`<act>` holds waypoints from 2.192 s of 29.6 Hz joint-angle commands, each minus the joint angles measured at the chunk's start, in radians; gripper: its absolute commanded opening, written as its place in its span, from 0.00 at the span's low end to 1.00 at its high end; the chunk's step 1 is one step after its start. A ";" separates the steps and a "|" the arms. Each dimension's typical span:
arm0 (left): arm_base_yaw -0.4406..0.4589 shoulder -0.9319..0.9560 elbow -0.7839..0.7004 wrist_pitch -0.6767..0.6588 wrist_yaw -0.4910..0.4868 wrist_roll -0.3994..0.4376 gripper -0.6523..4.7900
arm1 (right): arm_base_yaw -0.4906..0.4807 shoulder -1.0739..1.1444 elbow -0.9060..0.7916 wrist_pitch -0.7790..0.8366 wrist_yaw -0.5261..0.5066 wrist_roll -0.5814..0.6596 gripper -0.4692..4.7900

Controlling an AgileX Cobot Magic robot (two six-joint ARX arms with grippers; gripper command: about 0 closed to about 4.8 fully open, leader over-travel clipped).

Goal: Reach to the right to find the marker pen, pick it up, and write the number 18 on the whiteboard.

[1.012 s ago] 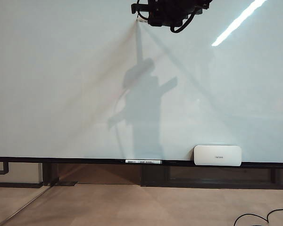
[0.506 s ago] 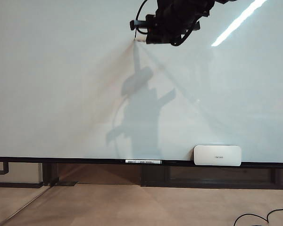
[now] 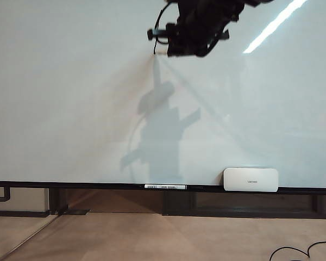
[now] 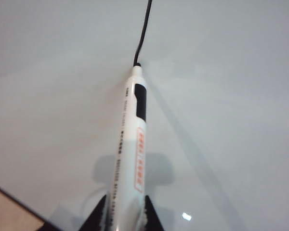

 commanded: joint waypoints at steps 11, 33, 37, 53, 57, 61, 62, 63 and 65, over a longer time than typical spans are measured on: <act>0.000 -0.001 0.004 0.003 0.146 0.003 0.11 | 0.032 -0.081 0.007 0.068 0.125 -0.105 0.09; 0.000 -0.001 0.003 -0.091 0.179 0.004 0.11 | 0.032 -0.083 0.007 0.140 0.177 -0.148 0.09; 0.000 -0.001 0.003 -0.099 0.180 0.005 0.11 | 0.032 -0.092 0.007 0.137 0.197 -0.167 0.09; 0.000 -0.001 0.003 -0.099 0.179 0.019 0.11 | 0.013 -0.093 0.007 0.142 0.192 -0.168 0.09; 0.000 -0.001 0.003 -0.099 0.179 0.019 0.11 | 0.003 -0.093 0.007 0.145 0.183 -0.167 0.09; 0.000 -0.001 0.003 -0.099 0.179 0.019 0.11 | -0.002 -0.093 0.007 0.145 0.147 -0.167 0.09; 0.000 -0.001 0.003 -0.099 0.179 0.019 0.11 | -0.002 -0.093 0.007 0.144 0.147 -0.167 0.09; 0.000 -0.001 0.003 -0.099 0.179 0.019 0.11 | -0.002 -0.093 0.007 0.143 0.147 -0.165 0.09; 0.000 -0.001 0.003 -0.099 0.179 0.019 0.11 | -0.002 -0.093 0.007 0.143 0.148 -0.164 0.09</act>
